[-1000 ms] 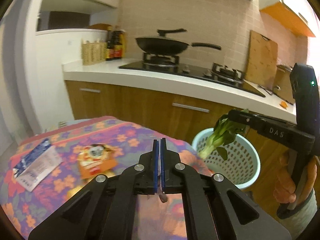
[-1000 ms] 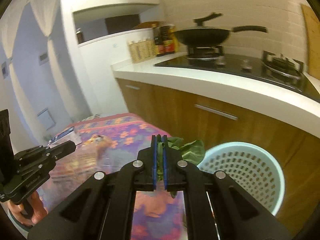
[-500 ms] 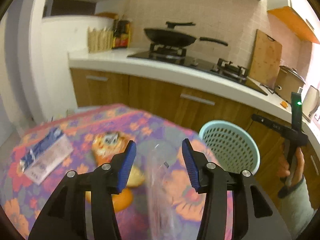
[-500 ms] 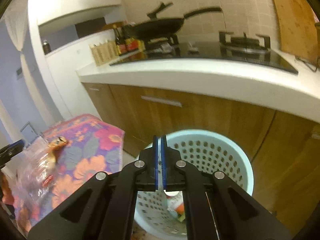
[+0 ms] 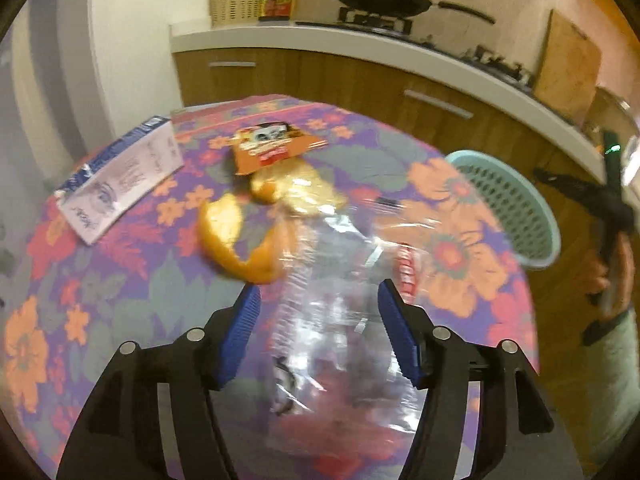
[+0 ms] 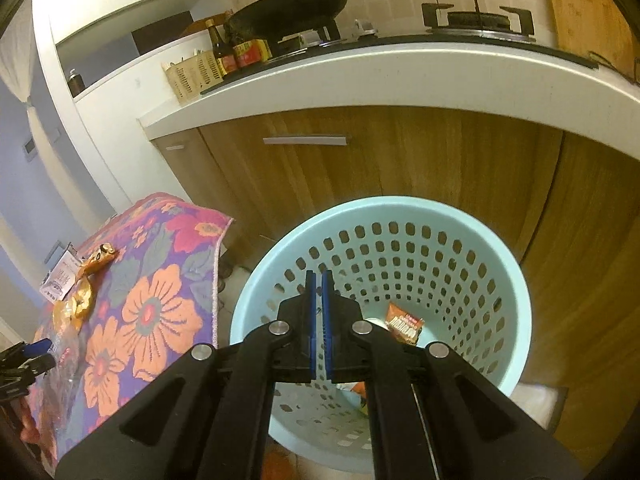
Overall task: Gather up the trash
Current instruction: 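Carry the plastic bag over the blue basket and open the left tool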
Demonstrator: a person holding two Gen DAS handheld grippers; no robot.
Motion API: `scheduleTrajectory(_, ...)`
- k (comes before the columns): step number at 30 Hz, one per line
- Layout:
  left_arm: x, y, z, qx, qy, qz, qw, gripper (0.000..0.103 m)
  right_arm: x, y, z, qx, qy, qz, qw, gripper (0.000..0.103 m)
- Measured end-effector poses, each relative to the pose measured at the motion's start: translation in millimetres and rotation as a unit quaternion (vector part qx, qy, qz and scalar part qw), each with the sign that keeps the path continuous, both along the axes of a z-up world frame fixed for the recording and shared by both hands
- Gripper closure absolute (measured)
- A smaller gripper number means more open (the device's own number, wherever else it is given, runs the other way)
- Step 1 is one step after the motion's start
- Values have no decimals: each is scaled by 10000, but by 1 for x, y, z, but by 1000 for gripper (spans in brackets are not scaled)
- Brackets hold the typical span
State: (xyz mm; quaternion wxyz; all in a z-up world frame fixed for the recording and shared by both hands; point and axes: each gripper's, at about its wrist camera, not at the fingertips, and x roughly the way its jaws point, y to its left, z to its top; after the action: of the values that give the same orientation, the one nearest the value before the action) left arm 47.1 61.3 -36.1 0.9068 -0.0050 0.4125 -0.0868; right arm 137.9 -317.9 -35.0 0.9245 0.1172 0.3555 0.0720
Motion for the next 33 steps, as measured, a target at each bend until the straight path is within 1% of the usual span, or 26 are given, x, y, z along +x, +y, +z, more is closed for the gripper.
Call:
scheduleTrajectory(2,9,2,0,-30,16,39,10000,44,-4,2,1,11,-19,38,10000,102)
scheduleTrajectory(4,21,1,0,-61,99,-41,9999,44,-8,3,4,-9,-55,52,10000,102)
scheduleTrajectory(5,25,-1,-2,-33,204,-65,9998,47,-9,3,5,-12,-61,47,10000,102)
scheduleTrajectory(6,26,-3,-4,14,340,-44,9994,57,-10,2,6,-9,-66,43,10000,102)
scheduleTrajectory(7,27,-5,-7,51,535,10,9986,62,-12,1,7,8,-72,35,10000,102)
scheduleTrajectory(8,24,-5,-8,20,600,26,9982,64,-13,0,8,24,-77,27,10000,102)
scheduleTrajectory(10,15,-6,-10,-60,665,41,9978,63,-15,-4,8,107,-87,26,9999,102)
scheduleTrajectory(13,4,-6,-12,-50,745,146,9971,64,-15,-7,7,217,-80,35,9997,102)
scheduleTrajectory(14,2,-6,-11,-90,769,188,9968,66,-15,-8,6,257,-67,55,9996,102)
scheduleTrajectory(15,1,-7,-11,-133,760,196,9968,82,-15,-8,6,310,-50,90,9995,102)
scheduleTrajectory(16,0,-9,-10,-244,760,132,9967,96,-16,-8,5,322,-48,93,9994,102)
scheduleTrajectory(17,1,-11,-11,-378,805,55,9960,103,-17,-9,6,311,-58,75,9995,102)
scheduleTrajectory(19,2,-15,-15,-501,831,-4,9953,103,-19,-11,7,354,-84,68,9993,102)
scheduleTrajectory(21,1,-23,-13,-525,747,-49,9958,103,-22,-16,9,360,-116,46,9993,102)
scheduleTrajectory(22,1,-27,-9,-710,676,-141,9951,103,-24,-17,10,349,-131,31,9993,102)
scheduleTrajectory(23,1,-31,-6,-807,629,-200,9946,103,-25,-20,11,357,-147,21,9993,102)
scheduleTrajectory(26,4,-46,5,-910,469,-354,9941,103,-28,-26,12,399,-186,-11,9990,102)
scheduleTrajectory(33,21,-75,23,-1136,263,-646,9911,103,-30,-37,5,459,-166,-49,9988,102)
